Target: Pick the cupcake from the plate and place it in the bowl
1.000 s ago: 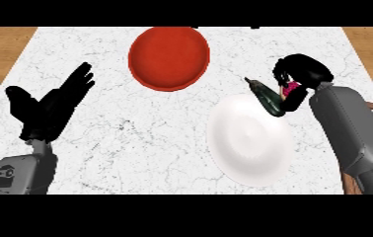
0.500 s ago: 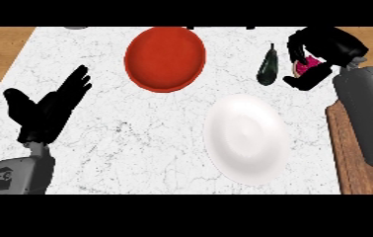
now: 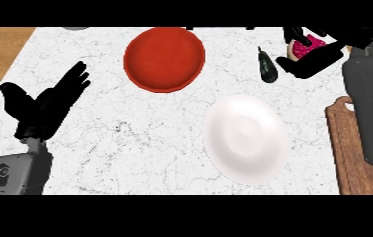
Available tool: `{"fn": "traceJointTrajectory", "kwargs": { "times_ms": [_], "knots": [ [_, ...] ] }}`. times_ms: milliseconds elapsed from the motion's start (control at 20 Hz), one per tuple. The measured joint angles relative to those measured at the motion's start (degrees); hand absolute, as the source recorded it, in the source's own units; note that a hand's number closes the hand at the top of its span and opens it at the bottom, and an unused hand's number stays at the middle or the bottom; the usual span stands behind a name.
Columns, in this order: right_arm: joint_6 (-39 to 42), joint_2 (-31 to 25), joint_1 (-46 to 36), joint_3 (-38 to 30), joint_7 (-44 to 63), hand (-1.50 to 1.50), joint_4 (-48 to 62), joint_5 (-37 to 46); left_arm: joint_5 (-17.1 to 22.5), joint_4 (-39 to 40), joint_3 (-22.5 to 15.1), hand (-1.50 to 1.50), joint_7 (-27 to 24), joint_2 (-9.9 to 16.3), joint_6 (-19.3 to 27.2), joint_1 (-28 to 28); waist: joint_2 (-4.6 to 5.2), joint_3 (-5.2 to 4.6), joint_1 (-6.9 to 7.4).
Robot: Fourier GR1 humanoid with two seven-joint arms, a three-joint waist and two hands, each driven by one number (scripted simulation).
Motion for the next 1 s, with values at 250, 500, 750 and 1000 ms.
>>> {"fn": "traceJointTrajectory", "kwargs": {
  "times_ms": [250, 500, 750, 1000],
  "knots": [
    [5.08, 7.18, -4.9, -2.88, 9.3, 1.5, -2.78, -4.91, 0.03, 0.62, 0.08, 0.0, 0.05, -0.07, -0.13, -0.99, 0.08, 0.01, 0.3],
    [3.86, 13.41, -9.78, -3.16, 16.27, 1.5, -1.38, -6.04, -0.75, 0.12, -0.83, 0.0, -0.24, -1.02, 0.21, -0.34, 0.21, 0.01, 0.81],
    [-1.35, 17.35, -15.51, -2.78, 18.96, 1.5, 4.21, -5.12, -0.89, 0.05, -0.73, 0.0, -0.54, -0.94, -0.07, -0.48, 0.37, 0.01, 1.15],
    [-9.48, 20.87, -20.1, -1.29, 19.11, 1.5, 12.57, -3.16, -0.57, 0.95, -0.27, 0.0, -0.63, -0.61, -0.59, -1.41, 0.5, 0.0, 1.43]
  ]
}}
